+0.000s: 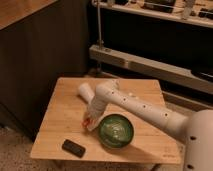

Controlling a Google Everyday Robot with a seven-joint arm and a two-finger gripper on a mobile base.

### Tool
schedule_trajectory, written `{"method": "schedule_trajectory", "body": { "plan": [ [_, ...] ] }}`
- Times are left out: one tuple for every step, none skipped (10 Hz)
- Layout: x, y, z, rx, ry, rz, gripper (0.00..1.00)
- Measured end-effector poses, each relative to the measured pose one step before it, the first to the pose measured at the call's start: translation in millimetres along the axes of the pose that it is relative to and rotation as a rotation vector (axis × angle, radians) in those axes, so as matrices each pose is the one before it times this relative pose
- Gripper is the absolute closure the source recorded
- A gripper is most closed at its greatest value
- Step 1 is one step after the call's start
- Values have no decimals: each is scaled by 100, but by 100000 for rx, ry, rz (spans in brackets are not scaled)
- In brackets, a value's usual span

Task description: Place the pepper in the ceramic bowl

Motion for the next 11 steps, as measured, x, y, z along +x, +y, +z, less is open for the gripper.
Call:
{"method": "schedule_trajectory", "body": {
  "plan": [
    [440,394,-538,569,94,366,97],
    [1248,1057,-1243,692,133,672,97],
    [712,568,-644,371,107,668,97],
    [304,334,-326,150,-50,473,97],
    [161,246,-153,125,-43,437,97],
    [108,120,-110,-75,-182,1,92],
    [289,510,-214,-437,-127,543,81],
    [290,396,-318,117,96,264,74],
    [320,561,-258,63,123,611,70],
    [179,266,-281,310,-51,368,70],
    [141,144,-312,0,-119,-35,67]
  ]
}}
